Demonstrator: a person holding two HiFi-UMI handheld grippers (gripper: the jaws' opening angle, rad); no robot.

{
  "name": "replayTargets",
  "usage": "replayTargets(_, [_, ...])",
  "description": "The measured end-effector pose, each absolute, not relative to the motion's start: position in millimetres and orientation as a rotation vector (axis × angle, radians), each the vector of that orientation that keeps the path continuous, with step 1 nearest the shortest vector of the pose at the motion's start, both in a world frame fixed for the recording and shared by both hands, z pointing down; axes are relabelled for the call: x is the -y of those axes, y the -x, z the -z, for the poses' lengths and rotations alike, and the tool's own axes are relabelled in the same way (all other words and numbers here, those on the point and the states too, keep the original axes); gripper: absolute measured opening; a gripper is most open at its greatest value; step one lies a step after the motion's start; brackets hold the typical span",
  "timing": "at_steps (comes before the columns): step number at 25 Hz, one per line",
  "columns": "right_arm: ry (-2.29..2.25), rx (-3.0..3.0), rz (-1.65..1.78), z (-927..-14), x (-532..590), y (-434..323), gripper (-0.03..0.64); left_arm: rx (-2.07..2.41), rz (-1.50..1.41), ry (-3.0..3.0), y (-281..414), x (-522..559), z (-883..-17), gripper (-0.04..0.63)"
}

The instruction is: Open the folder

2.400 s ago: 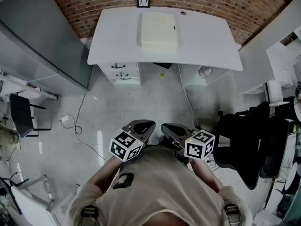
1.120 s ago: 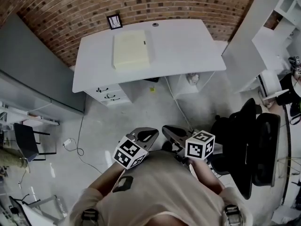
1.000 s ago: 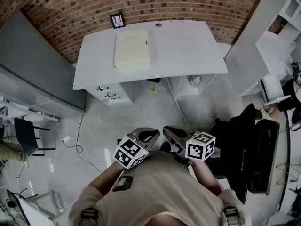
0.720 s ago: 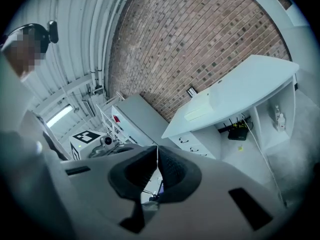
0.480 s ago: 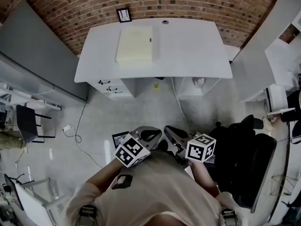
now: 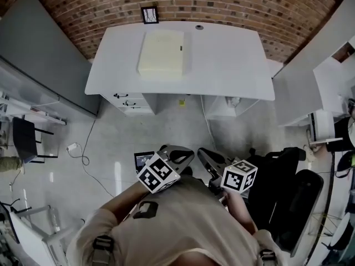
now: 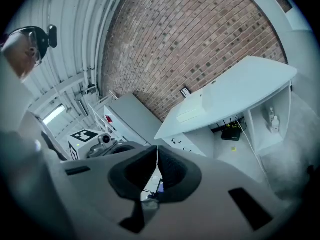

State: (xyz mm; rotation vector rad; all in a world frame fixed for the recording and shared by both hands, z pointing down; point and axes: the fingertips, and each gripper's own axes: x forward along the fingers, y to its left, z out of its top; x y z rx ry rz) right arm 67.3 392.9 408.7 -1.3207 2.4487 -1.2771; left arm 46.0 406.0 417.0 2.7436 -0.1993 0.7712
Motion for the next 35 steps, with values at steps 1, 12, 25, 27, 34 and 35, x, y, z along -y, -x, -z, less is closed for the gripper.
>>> replayTargets(1, [1.328,-2.447,1.281,-409.0,-388.1,-66.4,0.006,0.197,-0.765,-2.744,-45.0,-400.1,-416.7,0.006])
replayTargets(12, [1.348,-2.529,1.28,-405.4,-320.1,-37.6,0.006,0.201,-0.716,-2.745,-22.6,-330.0,-414.1,0.006])
replayTargets(25, [1.424,-2.544,1.281,-399.9,-258.2,9.9,0.006,0.16,-0.627,-2.728,26.6,-265.0,-410.6,0.006])
replayTargets(27, [1.403,-2.565,1.302,-402.0,-249.5,22.8,0.006,0.179,-0.607,-2.73,37.6,-255.8,-409.0,0.005])
replayTargets(34, [1.275,-2.73,1.365,-408.7,-220.4,76.9,0.006,0.289,-0.541,-2.693,85.7,-223.1,-412.0,0.006])
replayTargets(35, [1.263,-2.752,1.369,-409.3,-217.2,82.5,0.006,0.305,-0.533,-2.689,91.0,-219.2,-412.6,0.006])
